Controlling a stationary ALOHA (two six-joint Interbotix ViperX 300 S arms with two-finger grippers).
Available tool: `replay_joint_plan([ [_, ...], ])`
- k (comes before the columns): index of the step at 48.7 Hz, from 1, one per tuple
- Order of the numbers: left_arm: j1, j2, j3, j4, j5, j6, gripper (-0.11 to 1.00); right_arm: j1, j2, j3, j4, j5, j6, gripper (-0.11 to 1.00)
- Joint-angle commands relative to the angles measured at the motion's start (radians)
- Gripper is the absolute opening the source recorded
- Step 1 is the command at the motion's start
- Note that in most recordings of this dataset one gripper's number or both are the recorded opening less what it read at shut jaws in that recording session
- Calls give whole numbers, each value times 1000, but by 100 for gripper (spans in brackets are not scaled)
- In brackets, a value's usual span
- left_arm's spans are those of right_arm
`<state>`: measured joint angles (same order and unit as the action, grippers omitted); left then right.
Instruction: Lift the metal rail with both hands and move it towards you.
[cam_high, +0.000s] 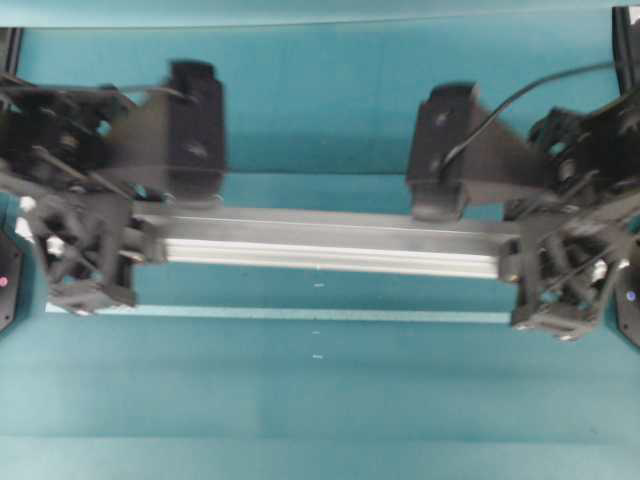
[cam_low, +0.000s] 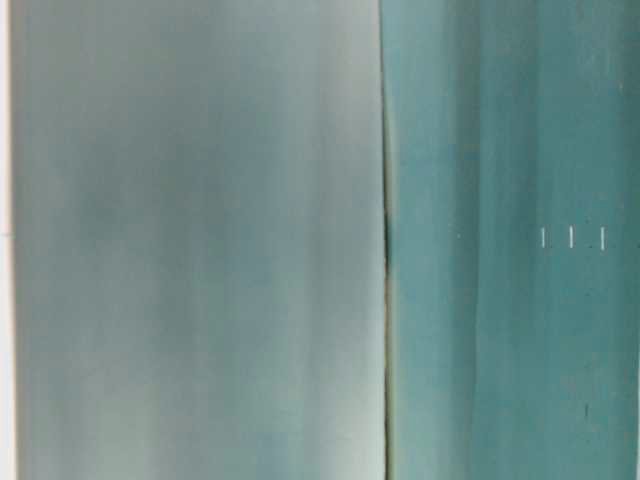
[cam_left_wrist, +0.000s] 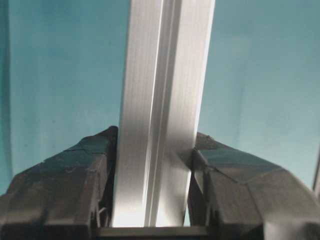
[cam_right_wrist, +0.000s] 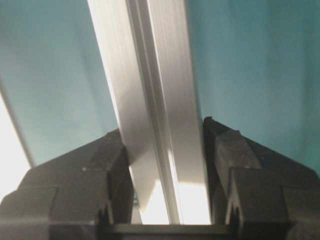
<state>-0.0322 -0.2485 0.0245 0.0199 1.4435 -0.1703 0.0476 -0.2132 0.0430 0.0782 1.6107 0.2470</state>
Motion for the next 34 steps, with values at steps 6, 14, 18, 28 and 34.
replay_joint_plan([
  [6, 48, -2, 149, 8, -118, -28, 30, -21, -21, 152, -26, -173, -26, 37],
  [14, 57, 3, 268, 8, -242, -31, 30, -29, -23, 304, -31, -330, -60, 37],
  [18, 58, 9, 316, 8, -288, -31, 30, -31, -20, 367, -31, -397, -64, 37],
  [28, 58, 43, 426, 8, -414, -32, 30, -32, -9, 466, -31, -561, -72, 37],
  [34, 60, 74, 472, 8, -494, -38, 30, -32, 18, 512, -31, -641, -74, 37],
])
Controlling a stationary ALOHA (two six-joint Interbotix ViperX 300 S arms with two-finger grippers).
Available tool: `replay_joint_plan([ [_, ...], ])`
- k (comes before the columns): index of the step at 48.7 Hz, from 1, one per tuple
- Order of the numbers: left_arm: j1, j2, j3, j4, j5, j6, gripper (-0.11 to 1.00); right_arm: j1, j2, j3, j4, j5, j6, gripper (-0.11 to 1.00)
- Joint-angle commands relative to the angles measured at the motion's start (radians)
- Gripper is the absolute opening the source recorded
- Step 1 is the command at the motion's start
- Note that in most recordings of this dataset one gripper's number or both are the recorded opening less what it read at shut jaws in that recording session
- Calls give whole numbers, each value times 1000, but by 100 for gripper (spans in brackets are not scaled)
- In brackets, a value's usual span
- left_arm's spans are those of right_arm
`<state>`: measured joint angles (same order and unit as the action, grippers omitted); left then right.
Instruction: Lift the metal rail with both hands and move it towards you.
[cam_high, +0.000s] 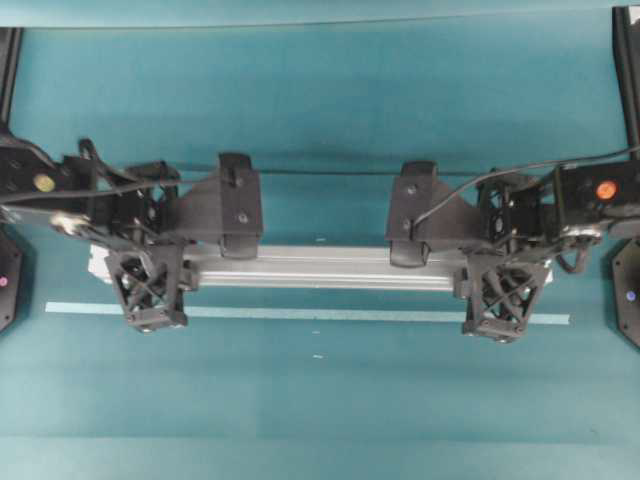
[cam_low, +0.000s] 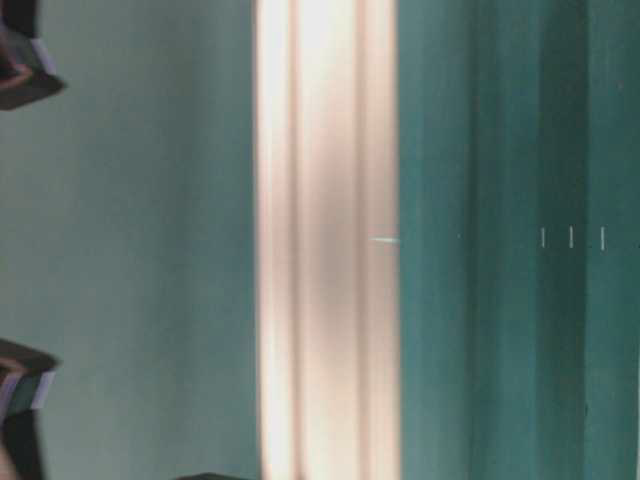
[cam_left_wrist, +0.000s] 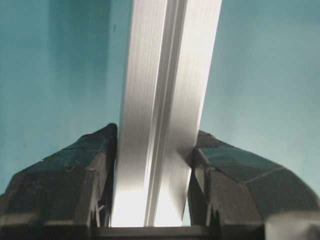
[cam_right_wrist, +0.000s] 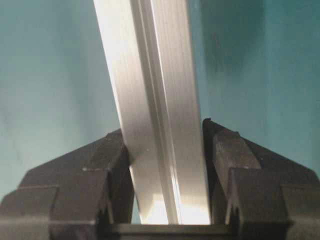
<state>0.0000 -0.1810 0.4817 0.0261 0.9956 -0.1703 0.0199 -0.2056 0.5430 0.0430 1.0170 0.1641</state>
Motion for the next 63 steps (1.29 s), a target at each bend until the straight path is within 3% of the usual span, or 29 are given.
replay_joint_plan([
  [1, 28, 15, 23, 2, -63, -35, 30, -3, 17, 20, 5, -61, 9, 37],
  [24, 25, 106, 129, 2, -238, -41, 30, 3, 144, 103, 3, -242, -71, 37],
  [43, 17, 146, 195, 2, -371, -37, 30, 9, 153, 184, 9, -337, -67, 37],
  [63, 8, 178, 202, 2, -393, -37, 30, 12, 176, 193, 11, -383, -67, 37],
])
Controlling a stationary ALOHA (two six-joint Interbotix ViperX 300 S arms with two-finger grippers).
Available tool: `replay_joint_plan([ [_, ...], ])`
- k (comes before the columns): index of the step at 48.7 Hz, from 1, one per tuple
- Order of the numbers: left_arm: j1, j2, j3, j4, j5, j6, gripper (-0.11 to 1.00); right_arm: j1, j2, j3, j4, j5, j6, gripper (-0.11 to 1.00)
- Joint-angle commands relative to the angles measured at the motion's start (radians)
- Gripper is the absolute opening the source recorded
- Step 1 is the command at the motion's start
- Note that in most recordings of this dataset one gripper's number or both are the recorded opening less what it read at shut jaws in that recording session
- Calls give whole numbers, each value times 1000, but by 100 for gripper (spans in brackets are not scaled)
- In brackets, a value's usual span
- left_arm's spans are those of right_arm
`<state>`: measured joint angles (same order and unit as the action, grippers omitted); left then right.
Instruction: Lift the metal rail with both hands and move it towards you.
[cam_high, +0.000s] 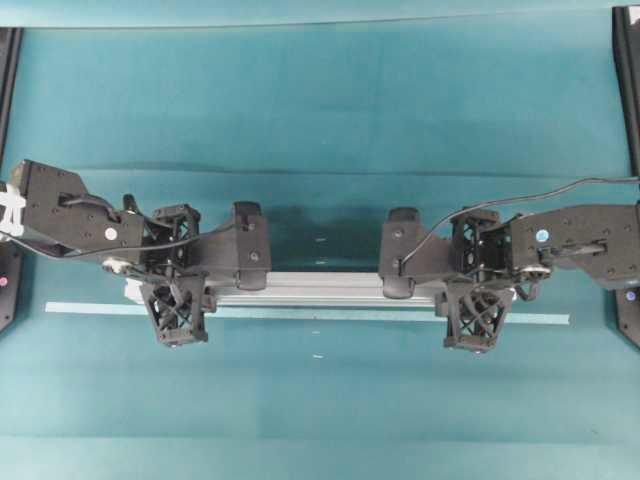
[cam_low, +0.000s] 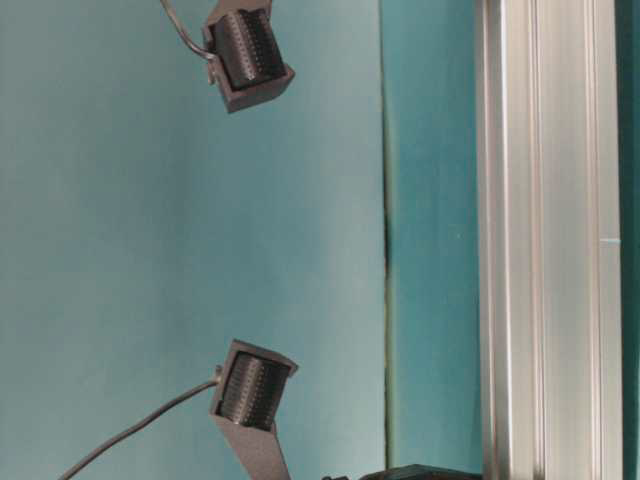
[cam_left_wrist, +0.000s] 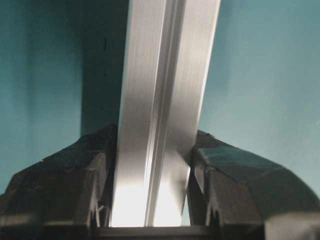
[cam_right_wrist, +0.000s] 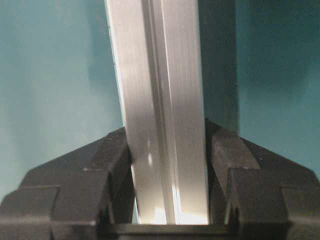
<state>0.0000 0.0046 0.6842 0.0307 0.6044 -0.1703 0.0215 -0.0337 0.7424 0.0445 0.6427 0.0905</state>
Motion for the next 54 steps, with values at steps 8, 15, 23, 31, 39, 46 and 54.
replay_joint_plan([
  [8, 8, -6, 6, -3, -15, -31, 30, 17, 17, -9, 14, -14, 9, 37],
  [15, 8, -5, 8, -3, -38, -37, 30, 18, 20, -3, 15, -14, 12, 37],
  [23, 8, -3, 9, -3, -52, -40, 30, 18, 20, -5, 15, -25, 12, 37],
  [31, 5, -3, 9, -3, -57, -40, 30, 18, 25, 3, 17, -40, 12, 37],
  [39, 2, -3, 15, -3, -71, -40, 30, 18, 32, 15, 15, -54, 12, 37],
  [46, -2, -3, 23, -3, -91, -37, 30, 18, 32, 31, 17, -92, 14, 37],
  [54, -6, -3, 25, -3, -92, -40, 30, 18, 32, 41, 15, -126, 14, 37],
])
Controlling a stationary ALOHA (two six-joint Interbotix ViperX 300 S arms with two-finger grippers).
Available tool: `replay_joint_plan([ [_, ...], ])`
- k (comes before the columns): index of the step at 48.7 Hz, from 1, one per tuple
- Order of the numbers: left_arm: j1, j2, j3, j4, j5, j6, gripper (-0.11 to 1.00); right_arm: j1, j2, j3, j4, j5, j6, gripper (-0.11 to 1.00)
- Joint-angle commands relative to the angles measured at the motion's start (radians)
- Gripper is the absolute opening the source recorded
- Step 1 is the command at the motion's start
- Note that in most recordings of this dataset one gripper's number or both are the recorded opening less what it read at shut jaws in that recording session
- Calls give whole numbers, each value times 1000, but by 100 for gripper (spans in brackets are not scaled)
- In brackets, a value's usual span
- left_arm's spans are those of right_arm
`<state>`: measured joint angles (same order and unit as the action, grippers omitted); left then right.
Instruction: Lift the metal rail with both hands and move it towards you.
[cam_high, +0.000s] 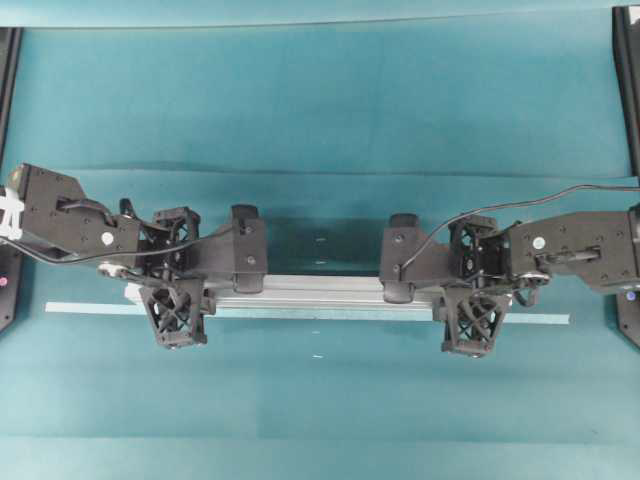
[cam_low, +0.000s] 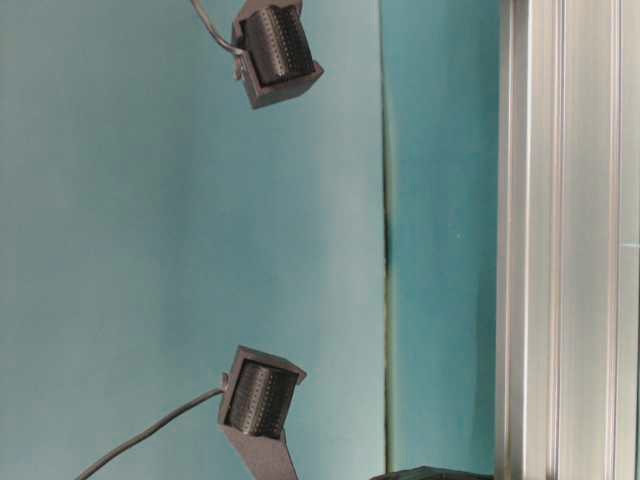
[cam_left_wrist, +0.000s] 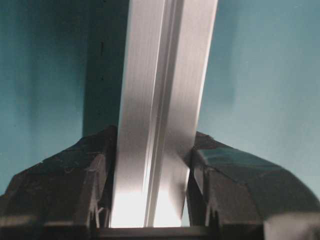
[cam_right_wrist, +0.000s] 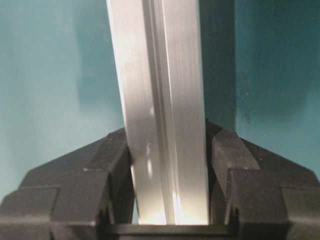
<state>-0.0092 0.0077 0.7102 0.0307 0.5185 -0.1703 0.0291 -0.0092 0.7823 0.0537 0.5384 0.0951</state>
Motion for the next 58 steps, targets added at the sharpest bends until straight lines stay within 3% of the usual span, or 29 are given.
replay_joint_plan([
  [1, 2, -6, -2, -3, -6, -40, 30, 11, 8, 3, 8, -23, 9, 37],
  [18, 2, -9, 12, -3, -69, -35, 30, 11, 8, 2, 8, -34, 11, 37],
  [26, 2, -11, 14, -3, -69, -37, 30, 11, 8, 2, 37, -34, 11, 37],
  [28, 2, -11, 15, -3, -69, -37, 30, 11, 8, 2, 43, -34, 12, 42],
  [33, 3, -12, 14, -3, -61, -31, 31, 11, 6, 3, 60, -29, 12, 72],
  [35, 5, -12, 11, -3, -54, -28, 35, 11, 8, 3, 71, -29, 12, 81],
  [37, 8, -15, 9, -3, -46, -28, 48, 11, 6, 3, 83, -26, 12, 86],
  [42, 12, -31, 9, -3, -40, -26, 76, 12, 5, 5, 92, -29, 12, 88],
  [46, 12, -38, 12, -3, -38, -20, 92, 12, 3, 5, 92, -32, 17, 90],
  [50, 12, -41, 17, -3, -37, -2, 97, 12, 2, 3, 92, -32, 17, 93],
  [58, 12, -41, 17, -3, -40, 38, 97, 12, 2, 5, 92, -34, 17, 99],
])
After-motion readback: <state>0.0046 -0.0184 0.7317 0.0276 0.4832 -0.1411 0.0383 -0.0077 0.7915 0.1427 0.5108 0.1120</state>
